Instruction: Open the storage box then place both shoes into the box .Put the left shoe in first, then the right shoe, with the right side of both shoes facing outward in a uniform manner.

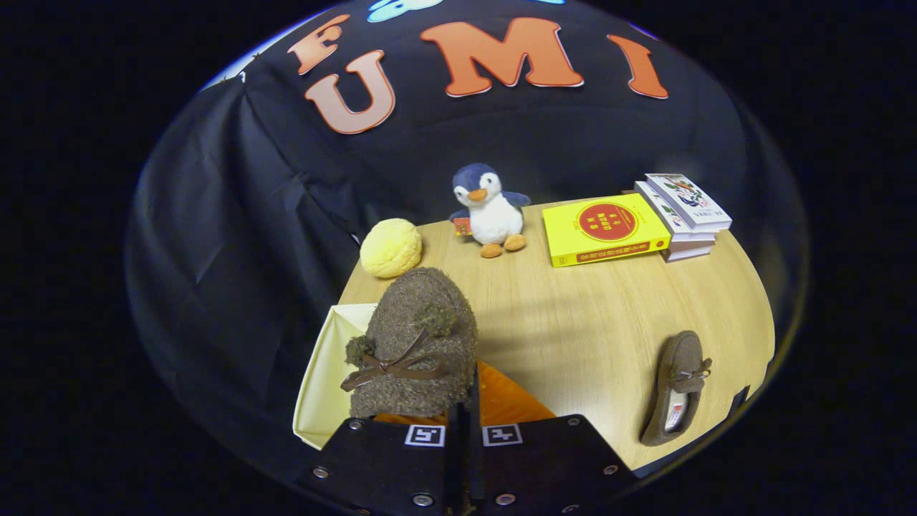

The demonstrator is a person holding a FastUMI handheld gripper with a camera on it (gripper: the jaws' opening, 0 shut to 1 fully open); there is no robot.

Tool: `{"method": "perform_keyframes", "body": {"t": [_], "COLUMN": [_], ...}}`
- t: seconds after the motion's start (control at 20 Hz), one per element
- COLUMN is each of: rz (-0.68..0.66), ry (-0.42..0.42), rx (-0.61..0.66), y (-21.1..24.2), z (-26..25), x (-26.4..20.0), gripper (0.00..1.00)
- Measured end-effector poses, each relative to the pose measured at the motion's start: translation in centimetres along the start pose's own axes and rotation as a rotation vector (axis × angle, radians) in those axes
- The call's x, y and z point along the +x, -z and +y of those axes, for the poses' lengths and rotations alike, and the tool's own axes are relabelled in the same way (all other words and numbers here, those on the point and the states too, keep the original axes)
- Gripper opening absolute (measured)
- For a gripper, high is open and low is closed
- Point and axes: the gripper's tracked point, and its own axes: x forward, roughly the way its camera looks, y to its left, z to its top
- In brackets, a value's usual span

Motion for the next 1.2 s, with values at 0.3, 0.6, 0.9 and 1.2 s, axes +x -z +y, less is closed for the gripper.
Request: {"method": "perform_keyframes", "body": {"t": [0.3, 0.6, 0.9, 1.2], "rz": [0.066, 0.193, 0.266, 0.362], "ry": [0.004, 0.045, 0.088, 0.068], "rx": [-0.072, -0.103, -0.090, -0.017], "y": [1.1, 5.2, 8.2, 11.3], "z": [6.3, 9.7, 11.0, 12.2], "x": [3.8, 8.5, 11.9, 13.5], "gripper": [0.05, 0.05, 0.07, 0.13]}}
